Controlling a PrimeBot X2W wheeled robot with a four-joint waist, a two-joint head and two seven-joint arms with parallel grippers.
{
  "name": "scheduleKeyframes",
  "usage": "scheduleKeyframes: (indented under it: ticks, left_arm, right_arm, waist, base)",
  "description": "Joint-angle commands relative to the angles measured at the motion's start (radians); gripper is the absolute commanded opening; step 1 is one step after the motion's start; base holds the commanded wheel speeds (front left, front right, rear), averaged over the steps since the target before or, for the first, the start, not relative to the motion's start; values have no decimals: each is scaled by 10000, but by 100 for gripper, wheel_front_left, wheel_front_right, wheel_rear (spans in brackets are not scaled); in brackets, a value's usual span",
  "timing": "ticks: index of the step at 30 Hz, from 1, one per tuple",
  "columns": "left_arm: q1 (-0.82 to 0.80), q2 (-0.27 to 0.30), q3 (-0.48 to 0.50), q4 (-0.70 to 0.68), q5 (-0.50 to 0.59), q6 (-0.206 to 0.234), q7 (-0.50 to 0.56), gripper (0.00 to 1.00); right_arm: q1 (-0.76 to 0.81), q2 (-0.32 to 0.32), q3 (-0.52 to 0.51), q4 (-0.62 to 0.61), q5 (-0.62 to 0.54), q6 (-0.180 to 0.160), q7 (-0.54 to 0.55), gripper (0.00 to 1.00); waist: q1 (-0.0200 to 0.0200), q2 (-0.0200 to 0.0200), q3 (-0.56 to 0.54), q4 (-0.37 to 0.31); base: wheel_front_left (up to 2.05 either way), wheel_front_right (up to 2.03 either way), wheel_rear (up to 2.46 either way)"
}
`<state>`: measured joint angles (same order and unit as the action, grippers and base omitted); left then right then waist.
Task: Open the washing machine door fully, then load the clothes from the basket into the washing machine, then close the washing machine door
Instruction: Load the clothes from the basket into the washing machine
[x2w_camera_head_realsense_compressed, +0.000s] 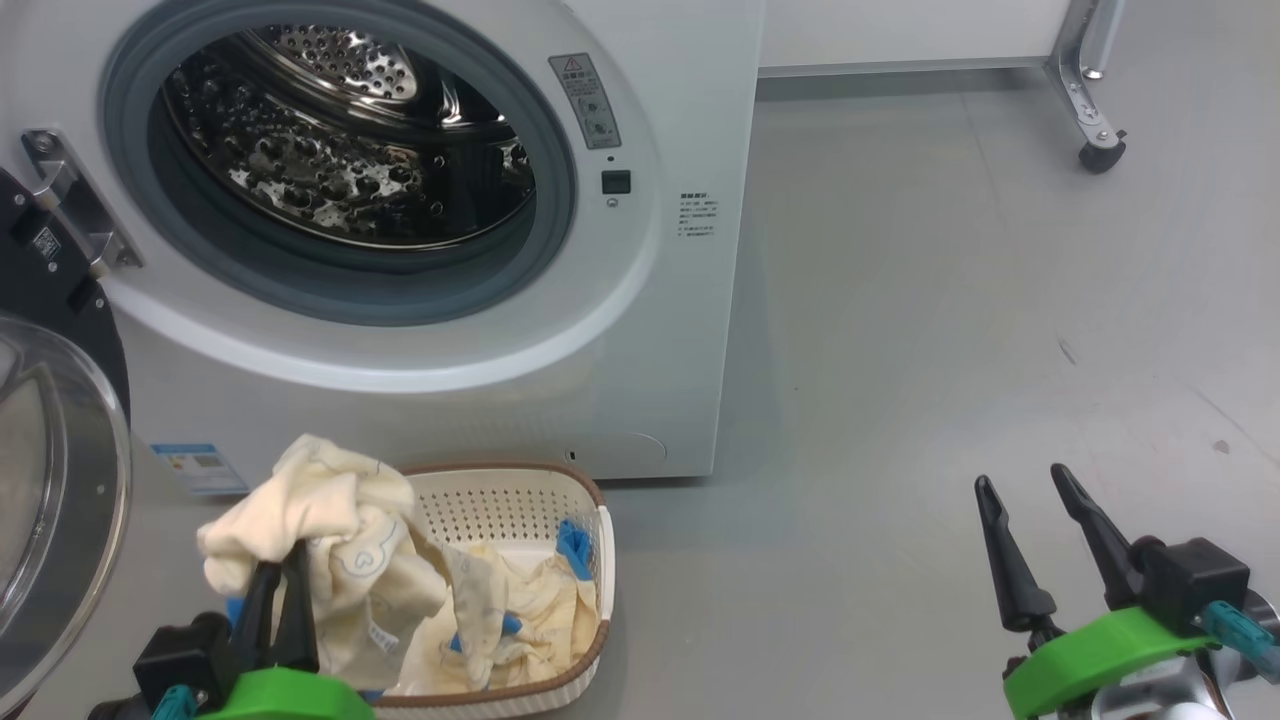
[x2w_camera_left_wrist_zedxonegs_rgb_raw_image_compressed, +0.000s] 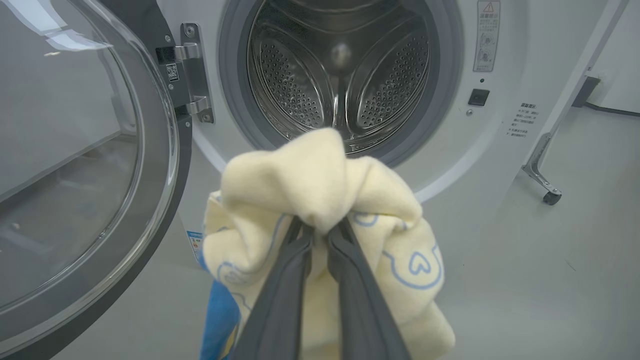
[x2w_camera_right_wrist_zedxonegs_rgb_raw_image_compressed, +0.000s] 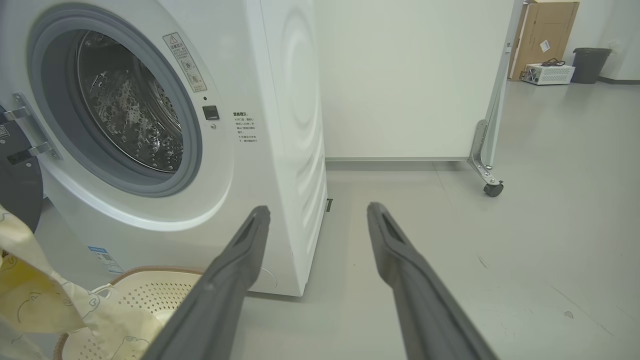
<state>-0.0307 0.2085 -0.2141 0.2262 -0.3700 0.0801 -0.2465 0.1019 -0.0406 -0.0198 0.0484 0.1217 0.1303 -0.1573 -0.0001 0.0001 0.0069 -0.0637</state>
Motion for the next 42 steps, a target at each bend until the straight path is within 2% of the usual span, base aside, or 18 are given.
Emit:
scheduleKeyframes:
  ticks: [1, 21, 28, 36, 41, 42]
  left_arm:
    - [-317, 155, 343, -370, 24, 69, -95, 0]
    - [-534, 200, 310, -399, 19, 145, -122, 0]
    - [-1083, 311, 265, -99, -77, -8, 73, 0]
    - [-3166, 407, 98, 1311, -329, -506, 1034, 0]
    - [-5187, 531, 103, 2866, -663, -1052, 1909, 0]
    - [-6080, 653, 171, 3467, -811, -1235, 2308, 0]
  right_arm:
    - [-182, -97, 238, -384, 25, 4, 21, 100]
    - [-213, -97, 337, -373, 115, 4, -18, 100]
    - [-462, -97, 496, -345, 176, 4, -42, 100]
    - [-1320, -97, 887, -183, 439, 4, -308, 100]
    - [-2074, -97, 1234, 81, 638, 4, -574, 100]
    - [-2395, -97, 1372, 192, 718, 4, -689, 100]
  waist:
    - [1, -1, 8, -11]
    - [1, -1, 343, -81]
    - [1, -1, 867, -152]
    - [1, -1, 2494, -353]
    - [1, -1, 3721, -628]
    - [1, -1, 4205, -788]
  base:
    - [0, 0, 0]
    - [0, 0, 0]
    - [0, 0, 0]
    - [0, 0, 0]
    - [0, 0, 0]
    - [0, 0, 0]
